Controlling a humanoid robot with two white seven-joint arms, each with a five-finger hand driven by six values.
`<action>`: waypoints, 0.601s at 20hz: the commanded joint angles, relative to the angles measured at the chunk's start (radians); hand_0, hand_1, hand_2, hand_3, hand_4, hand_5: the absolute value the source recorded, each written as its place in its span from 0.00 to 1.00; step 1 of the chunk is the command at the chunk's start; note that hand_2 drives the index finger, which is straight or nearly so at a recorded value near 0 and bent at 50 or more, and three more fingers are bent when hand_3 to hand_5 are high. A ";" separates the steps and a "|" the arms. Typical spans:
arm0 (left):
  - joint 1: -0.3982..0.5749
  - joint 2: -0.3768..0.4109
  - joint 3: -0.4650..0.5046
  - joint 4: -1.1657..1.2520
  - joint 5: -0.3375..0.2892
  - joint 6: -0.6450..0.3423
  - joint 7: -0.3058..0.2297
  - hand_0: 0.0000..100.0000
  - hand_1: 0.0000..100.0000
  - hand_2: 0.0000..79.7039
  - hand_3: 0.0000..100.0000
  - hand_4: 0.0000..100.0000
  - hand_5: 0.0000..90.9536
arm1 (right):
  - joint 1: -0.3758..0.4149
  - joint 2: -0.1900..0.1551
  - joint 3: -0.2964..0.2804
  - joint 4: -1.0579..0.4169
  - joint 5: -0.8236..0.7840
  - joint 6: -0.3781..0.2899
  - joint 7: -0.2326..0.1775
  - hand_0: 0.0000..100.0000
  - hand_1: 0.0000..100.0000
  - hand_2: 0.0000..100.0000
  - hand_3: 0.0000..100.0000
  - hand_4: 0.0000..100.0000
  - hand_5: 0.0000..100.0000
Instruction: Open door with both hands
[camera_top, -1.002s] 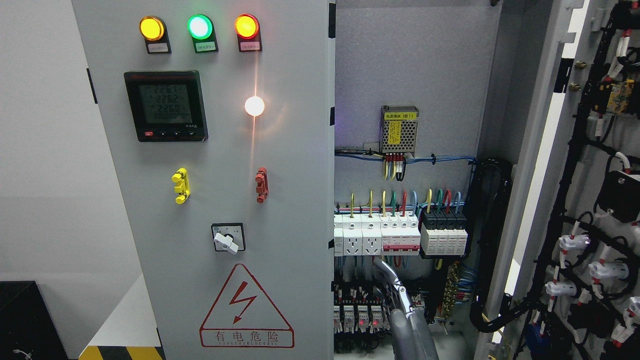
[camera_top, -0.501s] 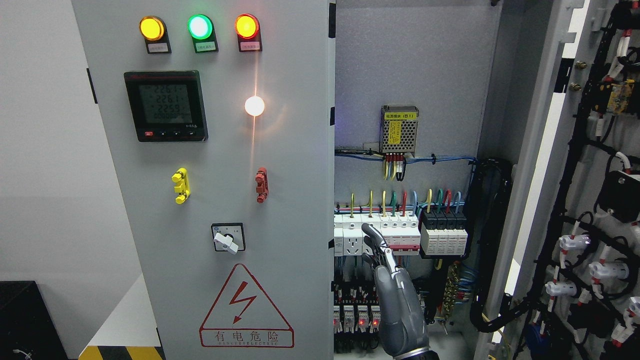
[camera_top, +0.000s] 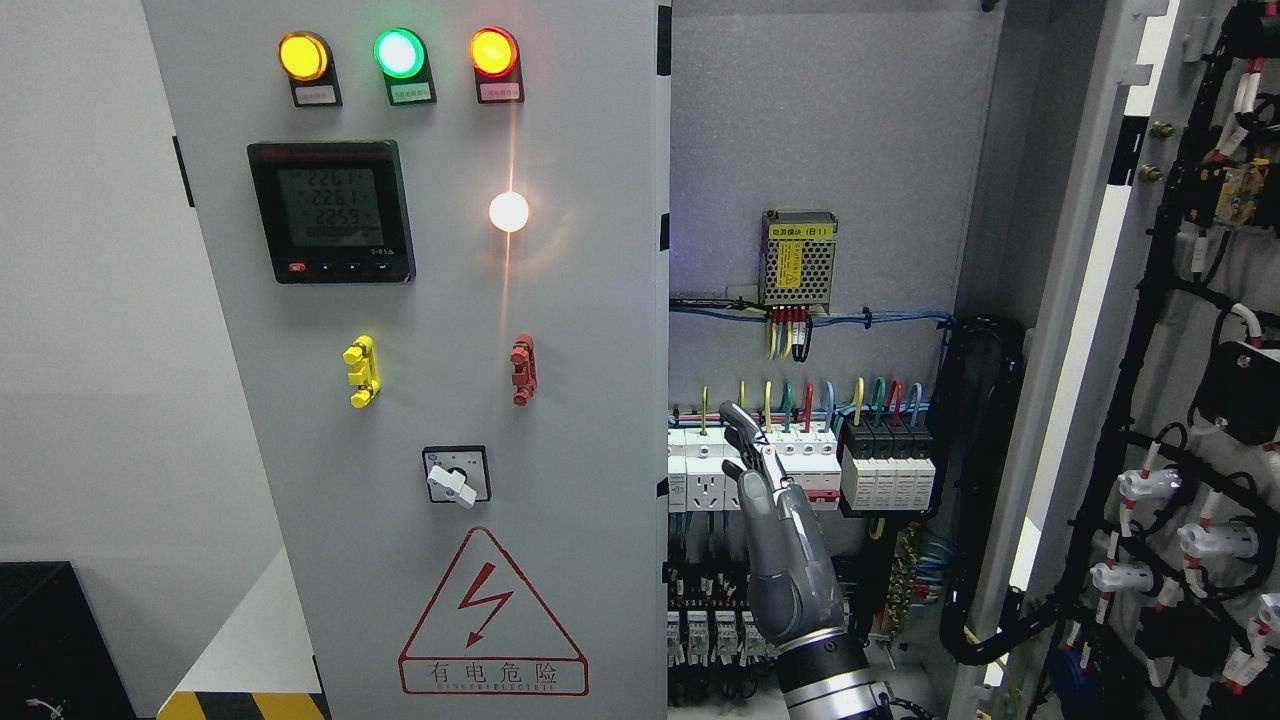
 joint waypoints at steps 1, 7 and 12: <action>-0.003 0.000 0.000 0.000 0.000 -0.001 0.000 0.00 0.00 0.00 0.00 0.00 0.00 | -0.040 0.007 -0.028 0.100 -0.032 -0.003 0.001 0.19 0.00 0.00 0.00 0.00 0.00; -0.003 0.000 0.000 0.000 0.000 -0.001 0.000 0.00 0.00 0.00 0.00 0.00 0.00 | -0.070 0.007 -0.036 0.126 -0.058 -0.005 0.001 0.19 0.00 0.00 0.00 0.00 0.00; -0.003 0.000 0.000 0.000 0.000 -0.001 0.000 0.00 0.00 0.00 0.00 0.00 0.00 | -0.072 0.005 -0.033 0.126 -0.098 0.000 0.017 0.19 0.00 0.00 0.00 0.00 0.00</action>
